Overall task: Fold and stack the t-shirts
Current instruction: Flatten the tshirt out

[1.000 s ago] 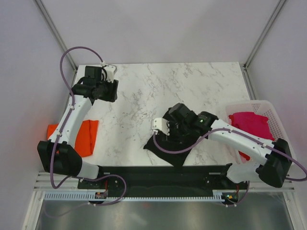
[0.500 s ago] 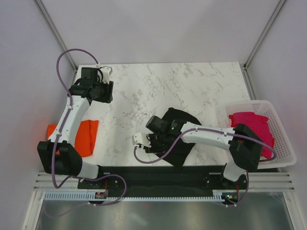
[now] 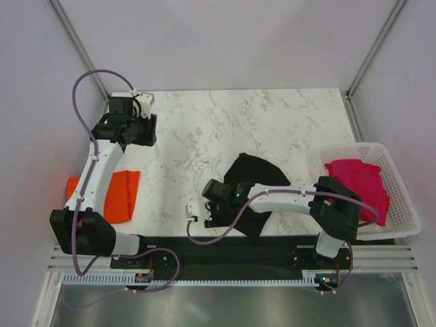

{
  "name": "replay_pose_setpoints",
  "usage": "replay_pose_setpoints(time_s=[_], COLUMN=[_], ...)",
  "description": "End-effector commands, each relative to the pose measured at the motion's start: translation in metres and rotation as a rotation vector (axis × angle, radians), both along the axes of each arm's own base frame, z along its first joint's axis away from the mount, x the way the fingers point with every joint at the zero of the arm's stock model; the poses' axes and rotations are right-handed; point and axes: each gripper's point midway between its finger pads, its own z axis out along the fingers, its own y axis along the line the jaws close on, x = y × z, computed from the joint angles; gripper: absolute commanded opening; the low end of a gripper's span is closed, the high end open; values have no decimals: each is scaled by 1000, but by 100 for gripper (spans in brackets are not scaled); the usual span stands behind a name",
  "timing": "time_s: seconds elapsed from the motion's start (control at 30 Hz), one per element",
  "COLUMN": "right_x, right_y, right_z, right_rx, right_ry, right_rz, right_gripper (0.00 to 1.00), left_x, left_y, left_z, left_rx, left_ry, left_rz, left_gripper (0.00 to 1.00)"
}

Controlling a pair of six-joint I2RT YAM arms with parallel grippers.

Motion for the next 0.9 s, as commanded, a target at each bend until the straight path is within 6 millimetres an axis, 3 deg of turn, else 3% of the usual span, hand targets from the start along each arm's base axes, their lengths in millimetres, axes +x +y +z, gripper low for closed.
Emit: replay_pose_setpoints(time_s=[0.0,0.17,0.3,0.37,0.47,0.57,0.6,0.63,0.73,0.8,0.83,0.87], right_x=[19,32,43,52,67,89,94,102,113,115,112,111], right_y=[18,22,21,17,16,16,16,21,15,9,9,8], right_z=[-2,-10,-6,11,69,168,192,232,318,349,349,340], right_rx=[27,0,-10,-6,62,201,229,289,408,457,471,461], right_ry=[-61,-96,-150,-213,-340,-539,-593,-671,-830,-873,-857,-835], right_rz=[-69,-107,-134,-143,-116,-124,-125,-116,-137,-153,-154,-158], right_gripper=[46,36,4,0,0,0,0,0,0,0,2,10], left_x=[-5,-6,-5,-4,0,8,10,12,18,21,21,22], left_y=[7,9,8,8,8,12,13,15,18,19,19,19], left_z=[7,4,2,3,7,23,25,29,35,36,35,34], left_rx=[12,1,-8,-14,-10,-4,-5,-2,-2,-3,-5,-11], left_ry=[-27,-20,-13,-16,-25,-65,-72,-86,-103,-105,-100,-98], left_rz=[-5,2,1,2,4,17,22,32,44,48,50,52], left_gripper=[52,53,53,53,53,52,52,52,52,52,52,52])
